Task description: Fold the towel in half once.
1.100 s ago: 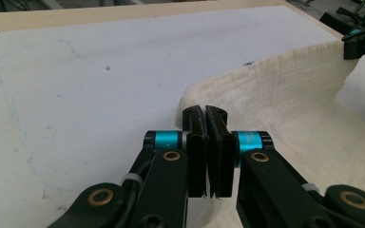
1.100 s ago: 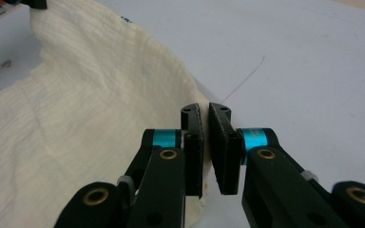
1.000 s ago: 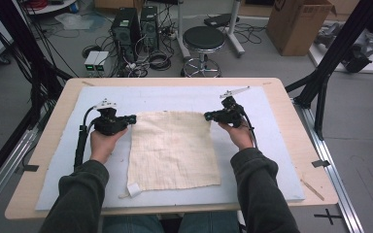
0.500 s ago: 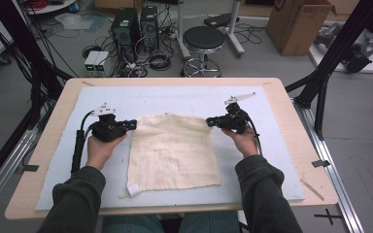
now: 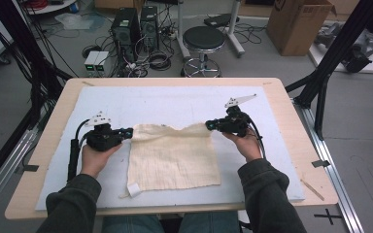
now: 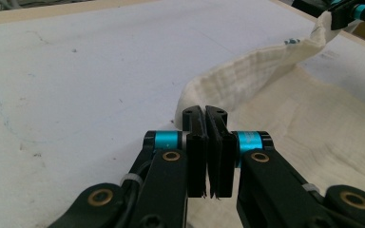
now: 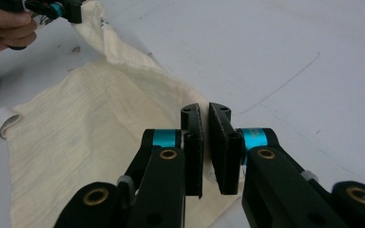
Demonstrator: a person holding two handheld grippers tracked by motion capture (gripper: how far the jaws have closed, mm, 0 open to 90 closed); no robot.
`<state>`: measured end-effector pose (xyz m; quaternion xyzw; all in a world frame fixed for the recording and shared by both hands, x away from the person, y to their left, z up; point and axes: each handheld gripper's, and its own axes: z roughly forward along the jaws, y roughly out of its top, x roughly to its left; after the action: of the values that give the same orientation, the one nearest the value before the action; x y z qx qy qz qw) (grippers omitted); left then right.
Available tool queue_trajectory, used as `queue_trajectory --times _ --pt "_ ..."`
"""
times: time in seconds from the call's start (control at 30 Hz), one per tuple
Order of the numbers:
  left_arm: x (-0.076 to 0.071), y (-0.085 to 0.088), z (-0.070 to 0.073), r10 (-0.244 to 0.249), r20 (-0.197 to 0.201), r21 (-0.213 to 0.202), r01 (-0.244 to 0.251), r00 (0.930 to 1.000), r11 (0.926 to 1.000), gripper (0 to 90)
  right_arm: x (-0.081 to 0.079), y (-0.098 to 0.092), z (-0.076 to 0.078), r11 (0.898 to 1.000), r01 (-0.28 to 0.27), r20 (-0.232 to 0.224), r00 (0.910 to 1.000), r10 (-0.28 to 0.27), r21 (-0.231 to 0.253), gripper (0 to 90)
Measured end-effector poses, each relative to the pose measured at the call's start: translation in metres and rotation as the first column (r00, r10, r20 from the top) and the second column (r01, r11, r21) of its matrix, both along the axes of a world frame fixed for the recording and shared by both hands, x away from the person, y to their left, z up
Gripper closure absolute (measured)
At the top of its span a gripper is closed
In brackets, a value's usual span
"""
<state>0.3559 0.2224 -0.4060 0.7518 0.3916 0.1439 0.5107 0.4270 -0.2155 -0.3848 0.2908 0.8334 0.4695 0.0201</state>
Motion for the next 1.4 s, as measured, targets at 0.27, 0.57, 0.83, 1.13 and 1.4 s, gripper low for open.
queue_trajectory --times 0.27,0.57,0.83,1.13,1.4 --pt "-0.013 0.001 0.0 -0.028 0.013 0.015 0.028 0.9995 0.9995 86.5 -0.011 0.001 0.002 1.0 -0.029 0.005 0.9996 0.029 -0.001 84.2" --pt "-0.026 0.004 -0.006 -0.049 0.012 0.049 0.049 0.9987 0.9976 86.4 -0.026 -0.007 -0.007 0.999 -0.037 -0.015 0.9992 0.036 -0.006 84.2" --pt "-0.037 0.002 -0.002 -0.083 0.02 0.081 0.081 0.9963 0.9934 86.3 -0.04 -0.01 -0.009 0.998 -0.055 -0.01 0.9984 0.055 -0.004 84.1" --pt "-0.05 -0.001 -0.002 -0.124 0.033 0.118 0.119 0.9918 0.9859 86.2 -0.055 -0.011 -0.012 0.997 -0.071 -0.014 0.9974 0.071 -0.012 84.1" --pt "-0.063 0.002 -0.013 -0.14 0.02 0.123 0.137 0.9899 0.983 86.0 -0.065 -0.012 -0.016 0.996 -0.082 -0.015 0.9965 0.082 -0.023 84.0"
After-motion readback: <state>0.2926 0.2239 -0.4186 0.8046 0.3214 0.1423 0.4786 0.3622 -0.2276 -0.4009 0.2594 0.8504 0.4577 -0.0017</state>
